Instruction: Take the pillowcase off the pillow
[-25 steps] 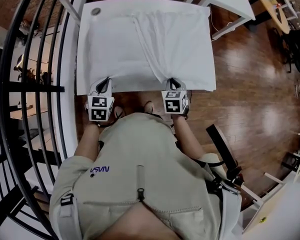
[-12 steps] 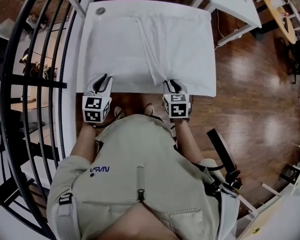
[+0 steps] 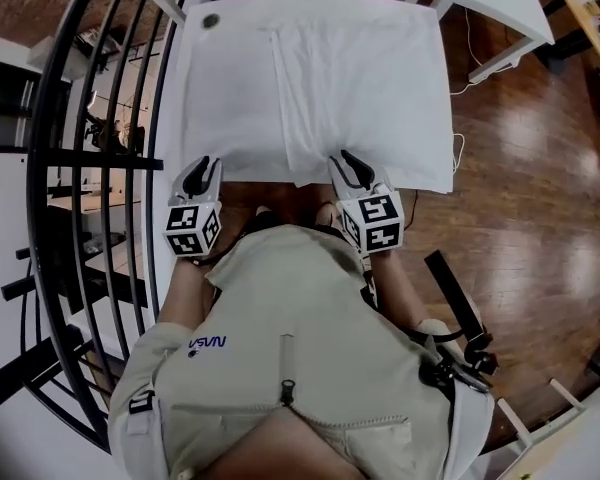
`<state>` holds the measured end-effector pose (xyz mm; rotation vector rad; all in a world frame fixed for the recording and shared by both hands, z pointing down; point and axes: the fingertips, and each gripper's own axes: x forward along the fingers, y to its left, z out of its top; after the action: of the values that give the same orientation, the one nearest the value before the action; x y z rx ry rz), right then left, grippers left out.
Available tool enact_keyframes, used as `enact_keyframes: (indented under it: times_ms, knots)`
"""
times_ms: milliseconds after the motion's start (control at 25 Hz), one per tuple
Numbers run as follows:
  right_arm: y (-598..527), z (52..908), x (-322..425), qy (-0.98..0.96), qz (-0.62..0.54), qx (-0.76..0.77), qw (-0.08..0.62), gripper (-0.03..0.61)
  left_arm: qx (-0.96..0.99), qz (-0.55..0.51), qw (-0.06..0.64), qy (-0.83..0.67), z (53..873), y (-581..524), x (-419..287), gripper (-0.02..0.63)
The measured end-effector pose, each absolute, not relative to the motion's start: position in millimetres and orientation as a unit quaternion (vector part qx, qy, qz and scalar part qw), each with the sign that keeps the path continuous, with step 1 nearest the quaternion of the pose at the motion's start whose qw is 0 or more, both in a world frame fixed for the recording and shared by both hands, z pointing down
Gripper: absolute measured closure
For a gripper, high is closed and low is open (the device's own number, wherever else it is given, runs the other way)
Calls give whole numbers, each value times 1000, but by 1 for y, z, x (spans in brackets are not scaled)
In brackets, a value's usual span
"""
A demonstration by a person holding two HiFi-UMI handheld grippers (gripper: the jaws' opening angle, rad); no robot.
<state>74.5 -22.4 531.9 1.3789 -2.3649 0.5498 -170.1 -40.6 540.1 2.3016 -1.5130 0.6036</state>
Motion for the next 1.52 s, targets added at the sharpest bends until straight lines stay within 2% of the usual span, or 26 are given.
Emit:
enact_keyframes:
  times_ms: [240,640,800,1080,1240,1320,1520]
  knots:
    - [-49,498,60,-846,154,493,133,477,831,202,108,-507,509,-71,-150,506]
    - [-89,481,34,-815,142,535,174,477,887,162,65,-427,470,-180,-112,416]
    - [-111,465,27,-802,121,554,189,477,901,157,57,-401,475,-215,-105,407]
    - [-150,441,20,-801,86,559,195,477,901,234,60,-361,504,-257,-77,374]
    - [-181,435,17,-815,73,539,199,477,887,302,94,-337,541,-277,-61,336]
    - [-199,433,15,-824,67,524,205,477,881,336,119,-312,561,-271,-56,358]
    - [-258,451,16,-828,60,493,260,476,882,354,129,-283,573,-236,-48,548]
